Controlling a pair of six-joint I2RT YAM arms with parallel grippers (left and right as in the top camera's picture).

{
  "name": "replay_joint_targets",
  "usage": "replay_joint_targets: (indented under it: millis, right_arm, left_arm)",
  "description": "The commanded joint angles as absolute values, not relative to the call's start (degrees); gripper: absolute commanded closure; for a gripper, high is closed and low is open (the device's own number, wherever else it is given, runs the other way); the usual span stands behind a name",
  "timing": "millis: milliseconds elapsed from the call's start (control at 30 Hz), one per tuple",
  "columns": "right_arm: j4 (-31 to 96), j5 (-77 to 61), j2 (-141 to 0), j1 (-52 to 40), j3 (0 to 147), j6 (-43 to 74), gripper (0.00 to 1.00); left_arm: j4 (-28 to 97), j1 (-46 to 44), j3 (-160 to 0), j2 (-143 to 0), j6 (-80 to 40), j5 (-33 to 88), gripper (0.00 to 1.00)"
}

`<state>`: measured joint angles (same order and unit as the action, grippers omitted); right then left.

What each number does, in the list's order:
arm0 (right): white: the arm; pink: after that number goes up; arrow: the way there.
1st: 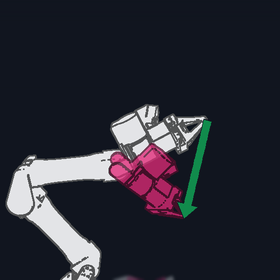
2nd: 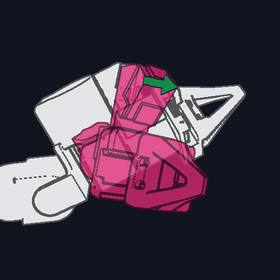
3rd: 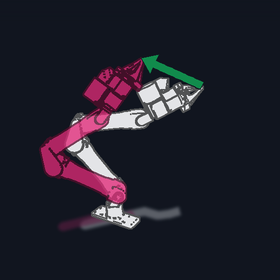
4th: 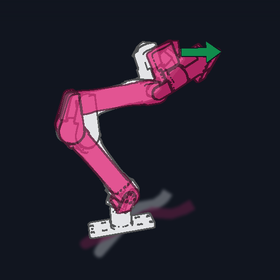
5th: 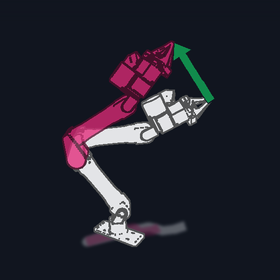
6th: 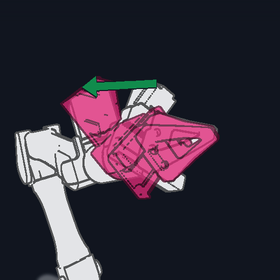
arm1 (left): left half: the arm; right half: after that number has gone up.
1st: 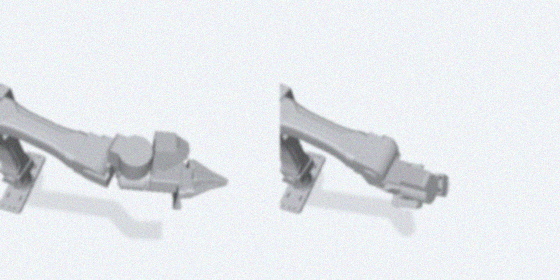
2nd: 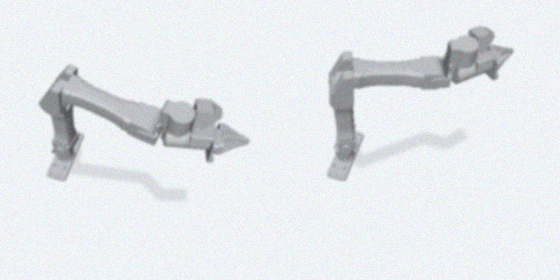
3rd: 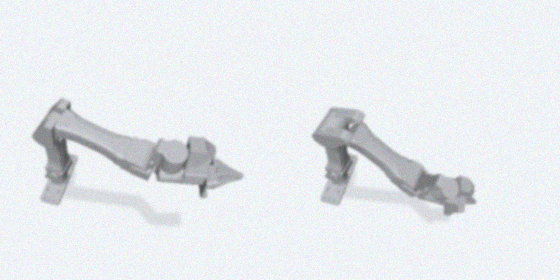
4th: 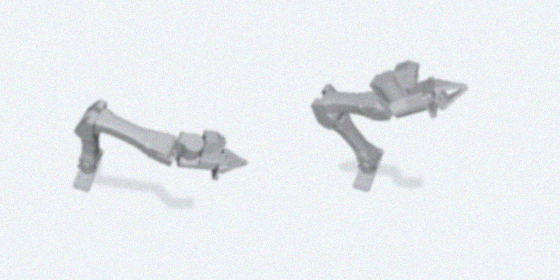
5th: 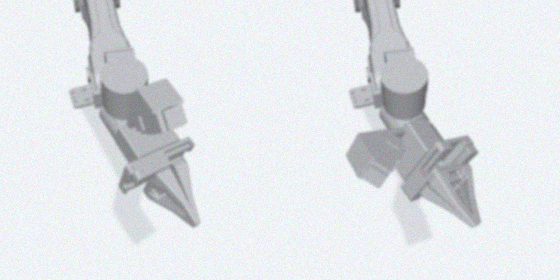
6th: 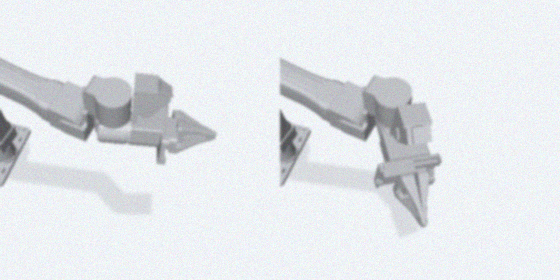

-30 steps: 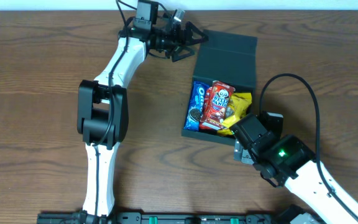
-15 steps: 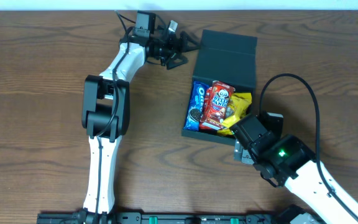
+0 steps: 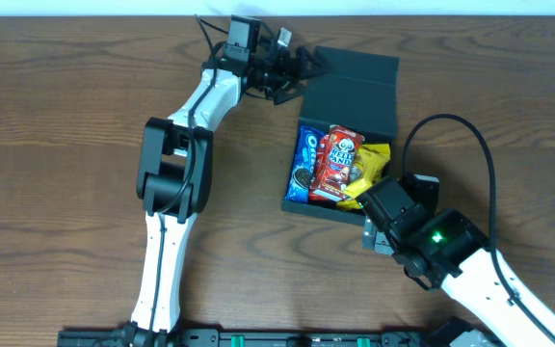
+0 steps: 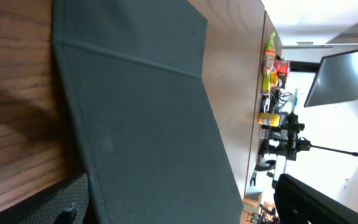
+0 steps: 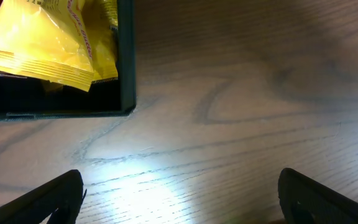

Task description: Pack container

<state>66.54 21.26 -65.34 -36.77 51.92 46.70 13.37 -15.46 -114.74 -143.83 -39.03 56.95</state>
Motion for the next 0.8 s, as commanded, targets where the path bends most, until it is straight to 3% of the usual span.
replay_joint_targets:
  millis: [0, 767]
  right_arm:
    - [66.59, 22.04, -64.97, -37.10, 51.83, 47.53, 0.01]
    - [66.61, 22.06, -64.97, -37.10, 51.83, 47.53, 0.01]
  left_arm:
    - [13.19, -15.46, -115.63, -144.11, -39.94, 55.68, 0.04]
    - [12.51, -19.49, -115.61, -144.11, -41.39, 55.77, 0.05]
